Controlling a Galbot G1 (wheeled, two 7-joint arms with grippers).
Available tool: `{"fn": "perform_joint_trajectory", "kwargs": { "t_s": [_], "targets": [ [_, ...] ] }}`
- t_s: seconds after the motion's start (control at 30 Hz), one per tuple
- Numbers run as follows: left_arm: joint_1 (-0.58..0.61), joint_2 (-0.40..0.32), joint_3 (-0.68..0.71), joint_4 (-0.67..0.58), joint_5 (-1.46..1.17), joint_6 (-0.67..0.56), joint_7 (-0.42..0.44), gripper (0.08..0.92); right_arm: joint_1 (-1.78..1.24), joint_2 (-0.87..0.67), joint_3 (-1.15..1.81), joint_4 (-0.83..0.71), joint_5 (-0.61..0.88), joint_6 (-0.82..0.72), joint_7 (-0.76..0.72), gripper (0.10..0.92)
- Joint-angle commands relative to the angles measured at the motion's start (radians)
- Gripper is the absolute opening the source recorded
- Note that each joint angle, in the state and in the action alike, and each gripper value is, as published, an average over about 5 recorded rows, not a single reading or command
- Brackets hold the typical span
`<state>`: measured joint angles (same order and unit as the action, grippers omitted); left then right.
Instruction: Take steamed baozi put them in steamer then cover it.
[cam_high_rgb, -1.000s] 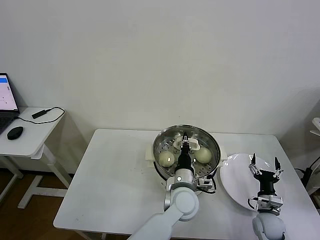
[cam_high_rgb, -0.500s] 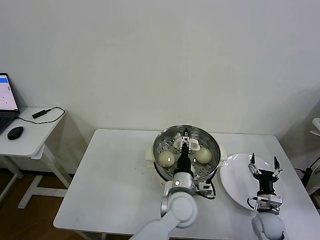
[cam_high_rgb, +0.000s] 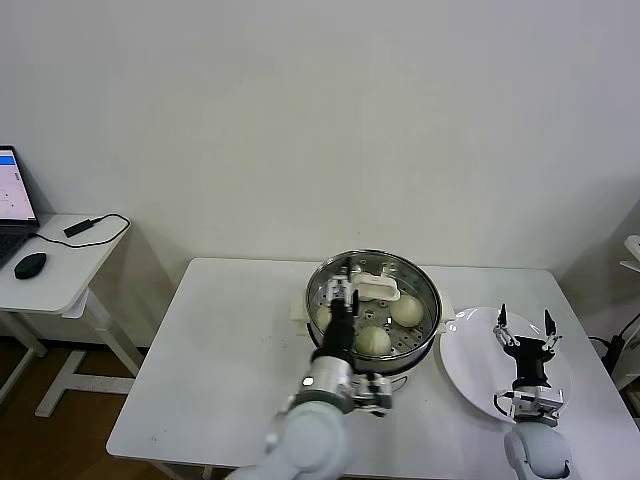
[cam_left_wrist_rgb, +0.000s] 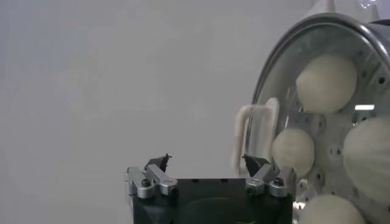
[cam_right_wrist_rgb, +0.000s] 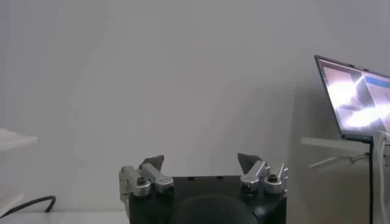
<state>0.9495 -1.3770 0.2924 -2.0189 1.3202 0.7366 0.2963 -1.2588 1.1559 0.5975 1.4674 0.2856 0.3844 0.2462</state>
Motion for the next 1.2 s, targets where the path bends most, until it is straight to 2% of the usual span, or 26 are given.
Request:
{"fn": "perform_joint_trajectory", "kwargs": {
  "t_s": [0.03,0.13,0.23,0.33,0.5,0.73,1.2],
  "targets": [
    [0.080,0.153,-0.354,-0.082,-0.855,-0.401,-0.434,0.823,-0.030,-0.019,-0.017,0.035,0.093,-0.037,-0.043,0.823],
    [0.096,0.140,-0.472,0.056,-1.027,-0.648,-0.490,0.823,-0.046,-0.025,-0.022,0.049,0.109,-0.050,-0.058,0.823],
    [0.109,0.135,-0.556,0.187,-1.090,-0.821,-0.484,0.823,-0.060,-0.026,-0.021,0.060,0.119,-0.052,-0.080,0.823],
    [0.128,0.139,-0.601,0.275,-1.175,-0.924,-0.463,0.823,-0.073,-0.025,-0.021,0.064,0.135,-0.034,-0.104,0.823],
    [0.161,0.127,-0.648,0.338,-1.301,-1.048,-0.403,0.823,-0.092,-0.022,-0.020,0.073,0.141,-0.032,-0.113,0.823],
    [0.210,0.094,-0.676,0.358,-1.319,-1.116,-0.361,0.823,-0.119,-0.020,-0.017,0.089,0.136,-0.030,-0.116,0.823],
    [0.302,0.089,-0.684,0.346,-1.266,-1.087,-0.345,0.823,-0.169,-0.016,-0.003,0.112,0.126,-0.031,-0.130,0.823]
  ]
}}
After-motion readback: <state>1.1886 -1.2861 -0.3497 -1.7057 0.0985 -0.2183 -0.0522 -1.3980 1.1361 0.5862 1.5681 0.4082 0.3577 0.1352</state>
